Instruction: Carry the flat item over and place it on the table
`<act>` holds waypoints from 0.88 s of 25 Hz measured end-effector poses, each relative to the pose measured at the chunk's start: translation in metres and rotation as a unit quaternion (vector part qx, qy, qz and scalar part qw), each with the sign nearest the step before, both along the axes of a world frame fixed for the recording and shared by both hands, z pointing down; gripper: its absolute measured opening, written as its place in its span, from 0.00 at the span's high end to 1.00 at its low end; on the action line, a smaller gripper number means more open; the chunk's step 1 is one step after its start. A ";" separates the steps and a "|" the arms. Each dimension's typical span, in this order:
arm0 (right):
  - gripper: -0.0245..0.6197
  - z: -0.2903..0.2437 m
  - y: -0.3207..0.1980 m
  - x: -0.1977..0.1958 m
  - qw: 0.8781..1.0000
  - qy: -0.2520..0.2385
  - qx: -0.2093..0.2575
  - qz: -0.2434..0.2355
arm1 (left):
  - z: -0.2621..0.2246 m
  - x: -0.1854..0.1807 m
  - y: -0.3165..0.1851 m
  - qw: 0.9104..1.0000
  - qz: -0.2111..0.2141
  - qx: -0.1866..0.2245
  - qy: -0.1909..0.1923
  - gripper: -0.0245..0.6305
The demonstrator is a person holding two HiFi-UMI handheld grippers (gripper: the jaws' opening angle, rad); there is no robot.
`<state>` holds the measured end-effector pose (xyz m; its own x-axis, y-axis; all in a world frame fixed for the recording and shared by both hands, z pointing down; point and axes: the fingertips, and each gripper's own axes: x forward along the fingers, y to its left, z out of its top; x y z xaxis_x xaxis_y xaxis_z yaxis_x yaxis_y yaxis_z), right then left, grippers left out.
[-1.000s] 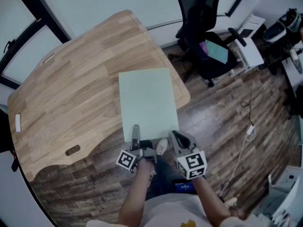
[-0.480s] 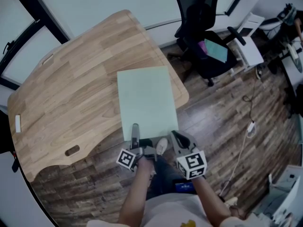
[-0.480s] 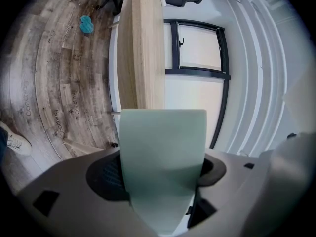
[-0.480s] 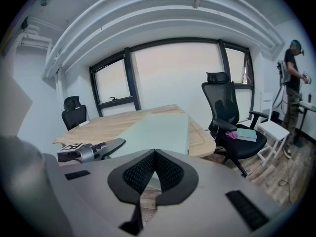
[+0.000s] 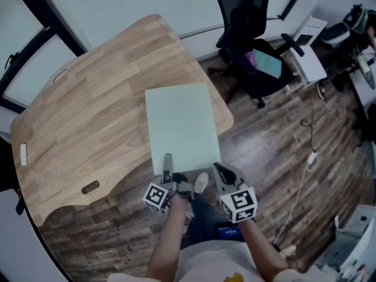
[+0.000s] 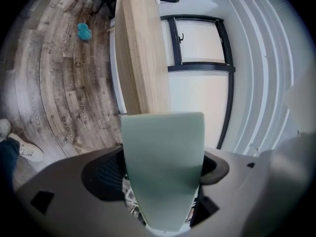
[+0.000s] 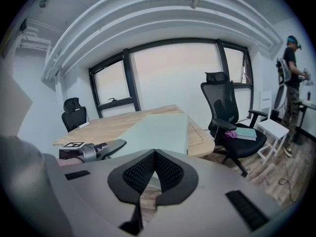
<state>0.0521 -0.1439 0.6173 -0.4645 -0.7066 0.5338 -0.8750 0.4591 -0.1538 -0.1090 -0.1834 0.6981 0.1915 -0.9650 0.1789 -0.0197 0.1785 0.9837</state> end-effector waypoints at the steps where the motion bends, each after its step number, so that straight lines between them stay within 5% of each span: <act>1: 0.96 -0.001 0.000 0.000 1.000 -0.001 0.001 0.001 | 0.003 -0.001 0.001 1.000 0.003 -0.008 -0.006 0.38; 9: 0.96 -0.006 0.000 0.001 1.000 -0.003 0.006 0.004 | 0.016 -0.007 0.006 0.996 0.022 -0.063 -0.058 0.30; 22: 0.96 -0.021 0.002 0.002 1.000 -0.008 0.019 0.007 | 0.011 -0.008 0.008 0.990 0.048 -0.087 -0.102 0.30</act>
